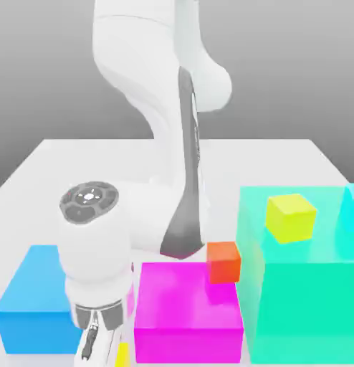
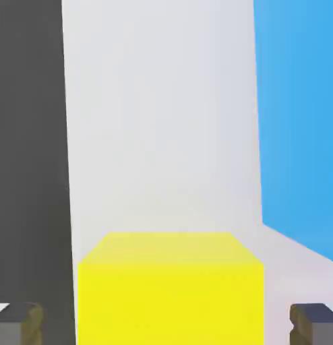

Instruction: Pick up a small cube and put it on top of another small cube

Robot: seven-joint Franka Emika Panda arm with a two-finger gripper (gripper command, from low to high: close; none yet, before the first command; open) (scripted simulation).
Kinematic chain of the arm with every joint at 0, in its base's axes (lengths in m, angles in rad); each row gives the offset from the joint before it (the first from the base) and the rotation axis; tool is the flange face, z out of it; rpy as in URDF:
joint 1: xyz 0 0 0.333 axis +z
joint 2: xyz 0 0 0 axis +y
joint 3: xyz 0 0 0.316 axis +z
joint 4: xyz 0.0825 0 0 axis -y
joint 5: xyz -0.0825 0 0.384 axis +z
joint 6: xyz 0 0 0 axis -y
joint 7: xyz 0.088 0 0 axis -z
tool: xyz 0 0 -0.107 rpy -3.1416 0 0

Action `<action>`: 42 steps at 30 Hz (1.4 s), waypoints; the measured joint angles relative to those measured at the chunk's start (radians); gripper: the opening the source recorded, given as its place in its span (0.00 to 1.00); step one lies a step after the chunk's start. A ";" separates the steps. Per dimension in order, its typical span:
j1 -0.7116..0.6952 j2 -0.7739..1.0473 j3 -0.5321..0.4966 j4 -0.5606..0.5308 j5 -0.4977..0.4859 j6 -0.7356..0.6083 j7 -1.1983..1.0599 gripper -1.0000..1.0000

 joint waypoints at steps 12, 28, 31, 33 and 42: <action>-0.013 -0.189 0.024 -0.030 0.019 -0.140 -0.072 0.00; 0.127 -0.740 0.202 -0.322 0.153 -0.362 0.004 0.00; 0.129 -0.821 0.248 -0.390 0.113 -0.399 0.101 0.00; 0.123 -0.854 0.284 -0.435 0.086 -0.407 0.183 0.00; 0.105 -0.711 0.324 -0.498 0.048 -0.207 0.244 1.00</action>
